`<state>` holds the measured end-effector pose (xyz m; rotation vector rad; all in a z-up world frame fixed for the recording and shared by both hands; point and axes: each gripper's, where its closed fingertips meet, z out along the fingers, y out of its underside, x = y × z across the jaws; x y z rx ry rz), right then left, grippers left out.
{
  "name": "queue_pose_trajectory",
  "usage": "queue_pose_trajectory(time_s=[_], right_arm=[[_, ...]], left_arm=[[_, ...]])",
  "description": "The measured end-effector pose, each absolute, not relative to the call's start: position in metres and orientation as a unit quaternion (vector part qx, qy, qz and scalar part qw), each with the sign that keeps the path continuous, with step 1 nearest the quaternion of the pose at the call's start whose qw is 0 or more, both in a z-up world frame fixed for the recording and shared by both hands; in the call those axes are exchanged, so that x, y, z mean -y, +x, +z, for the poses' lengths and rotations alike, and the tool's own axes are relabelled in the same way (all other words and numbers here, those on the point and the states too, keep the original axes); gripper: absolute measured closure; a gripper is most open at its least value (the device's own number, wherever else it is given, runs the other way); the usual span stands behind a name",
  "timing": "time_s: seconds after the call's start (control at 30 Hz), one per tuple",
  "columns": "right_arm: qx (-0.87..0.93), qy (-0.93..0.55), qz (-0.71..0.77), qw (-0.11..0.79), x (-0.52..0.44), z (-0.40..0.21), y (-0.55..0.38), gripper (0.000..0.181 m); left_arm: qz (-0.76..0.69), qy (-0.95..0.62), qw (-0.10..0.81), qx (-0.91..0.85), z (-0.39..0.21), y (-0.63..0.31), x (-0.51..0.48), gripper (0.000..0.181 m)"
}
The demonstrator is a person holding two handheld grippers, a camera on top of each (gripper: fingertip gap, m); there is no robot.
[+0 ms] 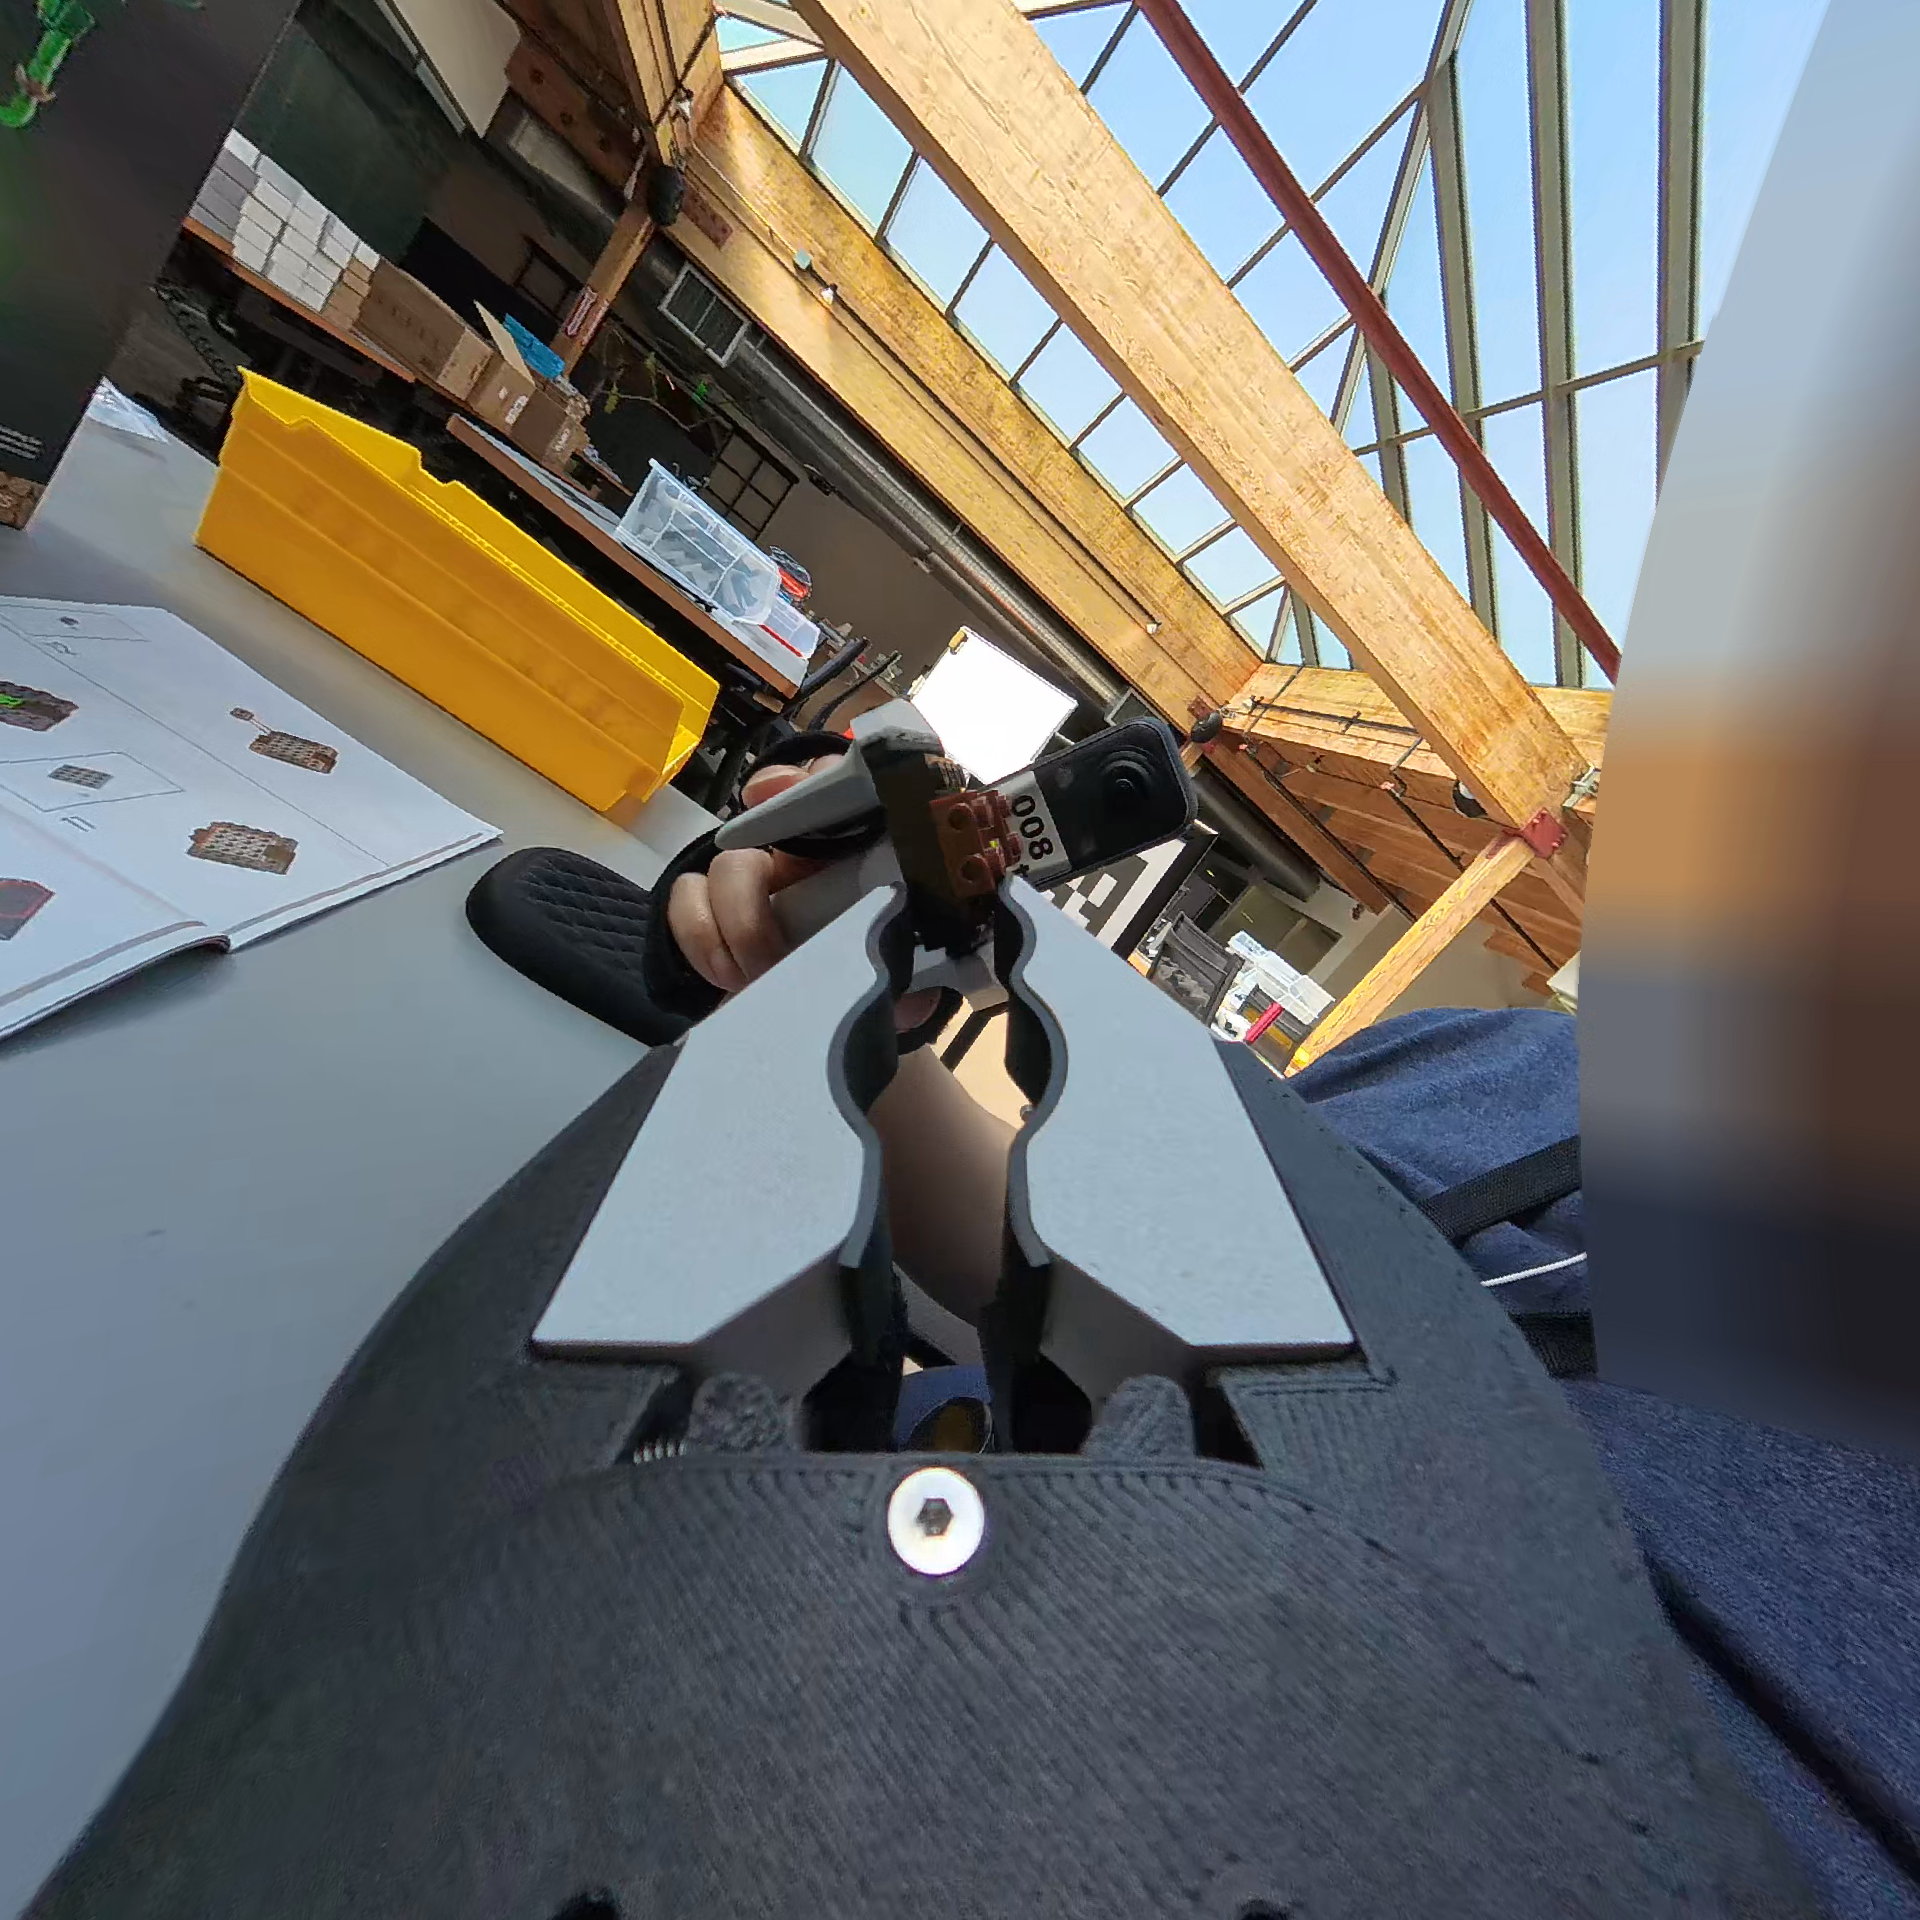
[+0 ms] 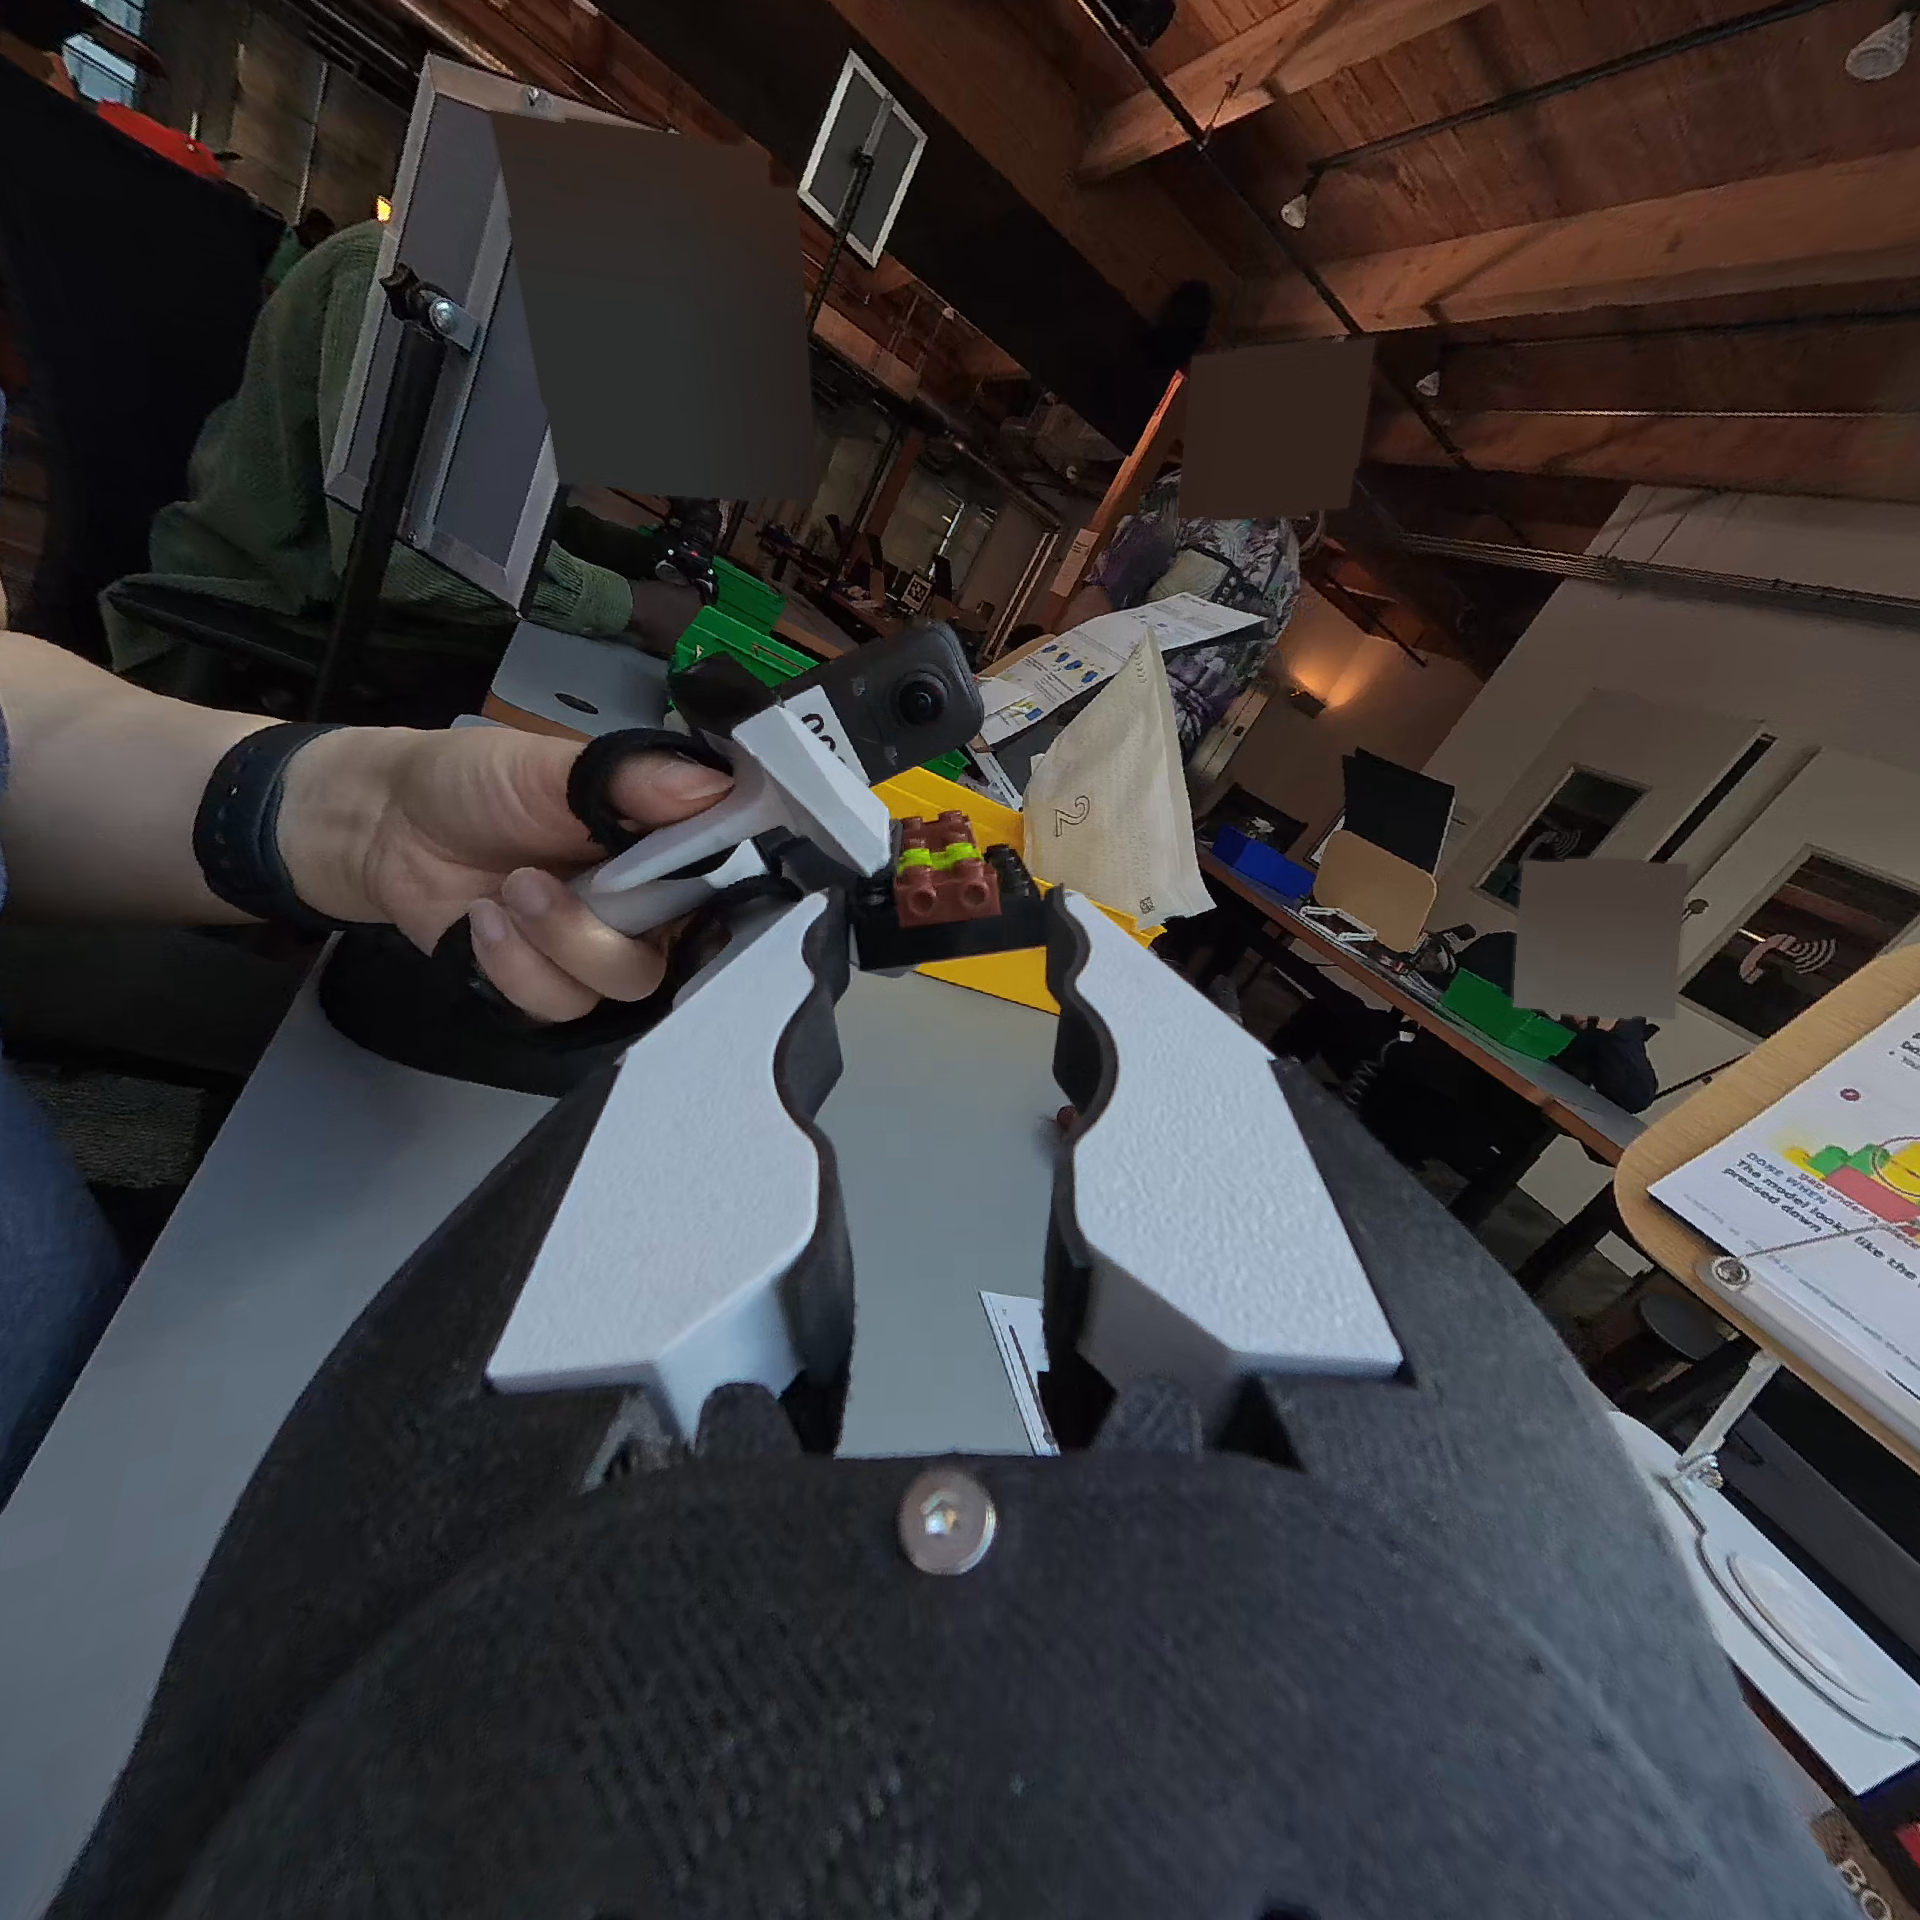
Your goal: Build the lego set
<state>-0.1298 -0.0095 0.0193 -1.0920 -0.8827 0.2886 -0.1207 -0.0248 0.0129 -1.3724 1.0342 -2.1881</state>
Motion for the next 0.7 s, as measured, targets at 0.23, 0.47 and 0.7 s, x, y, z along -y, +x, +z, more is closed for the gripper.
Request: queue_pose_trajectory(time_s=[0.23,0.47,0.7], right_arm=[[0.431,-0.516,0.111,0.731,0.01,0.017,-0.139,0.137],[0.468,-0.542,0.044,0.697,0.002,0.005,-0.146,0.146],[0.457,-0.549,0.077,0.696,0.004,0.006,-0.148,0.146]], left_arm=[[-0.767,-0.498,0.181,-0.363,0.007,-0.127,0.024,0.169],[-0.749,-0.506,0.191,-0.381,0.004,-0.127,0.029,0.169],[-0.728,-0.522,0.208,-0.394,0.0,-0.128,0.028,0.168]])
